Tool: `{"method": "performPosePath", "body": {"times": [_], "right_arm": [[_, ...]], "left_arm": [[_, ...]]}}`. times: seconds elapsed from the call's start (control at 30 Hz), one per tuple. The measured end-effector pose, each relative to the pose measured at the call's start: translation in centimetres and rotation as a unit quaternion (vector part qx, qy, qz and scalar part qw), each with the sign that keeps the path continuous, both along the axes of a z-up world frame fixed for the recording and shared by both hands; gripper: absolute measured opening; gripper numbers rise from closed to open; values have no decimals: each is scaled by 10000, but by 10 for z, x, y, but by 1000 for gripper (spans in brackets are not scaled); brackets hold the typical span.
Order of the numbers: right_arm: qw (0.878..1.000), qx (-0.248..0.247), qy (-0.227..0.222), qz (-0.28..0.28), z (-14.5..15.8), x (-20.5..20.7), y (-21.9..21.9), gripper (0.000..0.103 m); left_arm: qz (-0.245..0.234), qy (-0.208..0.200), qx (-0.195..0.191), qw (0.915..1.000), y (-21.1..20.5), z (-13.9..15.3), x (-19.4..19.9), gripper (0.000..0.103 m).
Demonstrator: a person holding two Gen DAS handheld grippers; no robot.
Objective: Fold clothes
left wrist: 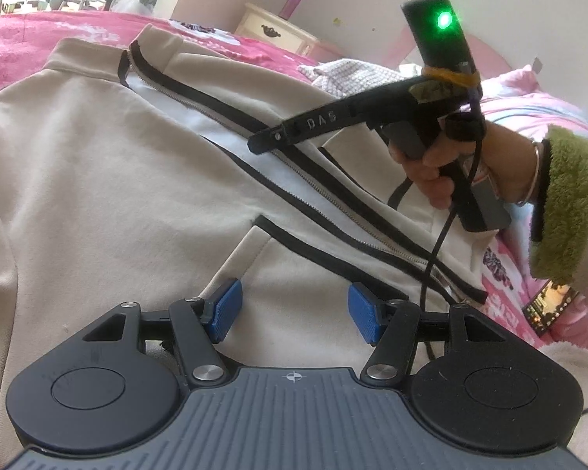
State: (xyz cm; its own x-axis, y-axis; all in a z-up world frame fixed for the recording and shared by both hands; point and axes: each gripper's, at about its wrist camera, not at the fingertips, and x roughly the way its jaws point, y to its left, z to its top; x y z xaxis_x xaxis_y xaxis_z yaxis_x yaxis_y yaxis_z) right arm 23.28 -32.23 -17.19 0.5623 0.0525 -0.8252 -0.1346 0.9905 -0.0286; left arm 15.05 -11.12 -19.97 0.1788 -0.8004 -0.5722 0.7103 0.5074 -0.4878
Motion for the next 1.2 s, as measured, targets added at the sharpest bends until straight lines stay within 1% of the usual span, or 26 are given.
{"method": "performPosePath", "body": {"times": [0.13,0.33,0.43,0.6,0.77,0.9,0.93,0.97,1.0,1.03,1.13,1.2], "right_arm": [[10000,-56,39,-70,-9,4,-6,39],[9993,-27,-381,-19,6,-4,-3,39],[9992,-247,-319,-55,0,-2,-5,39],[9994,-123,-189,-269,-13,8,-16,39],[9996,32,-35,-294,-23,14,-23,39],[9979,394,-19,-516,-27,20,-31,39],[9968,501,-21,-617,-27,21,-34,37],[9956,588,-34,-724,-27,22,-35,34],[9939,697,-38,-860,-26,23,-38,26],[9914,860,-32,-988,-25,24,-42,22],[9803,1461,-19,-1327,-21,25,-54,14],[9711,1893,-42,-1453,-17,23,-60,11]], "left_arm": [[12,66,-38,10000,2,1,2,60],[-3,3,-10,10000,1,2,1,61],[-8,-15,-5,10000,1,2,0,61],[-12,-10,-8,10000,2,3,0,61],[-7,14,-29,10000,4,4,-2,61],[-3,36,-45,10000,4,4,-2,61],[0,43,-49,10000,4,4,-2,61],[2,50,-53,10000,4,4,-1,61],[2,54,-55,10000,4,4,-1,61],[2,56,-57,10000,4,4,-1,61],[4,64,-65,10000,5,3,-1,61],[2,69,-74,9999,4,3,-1,61]]}}
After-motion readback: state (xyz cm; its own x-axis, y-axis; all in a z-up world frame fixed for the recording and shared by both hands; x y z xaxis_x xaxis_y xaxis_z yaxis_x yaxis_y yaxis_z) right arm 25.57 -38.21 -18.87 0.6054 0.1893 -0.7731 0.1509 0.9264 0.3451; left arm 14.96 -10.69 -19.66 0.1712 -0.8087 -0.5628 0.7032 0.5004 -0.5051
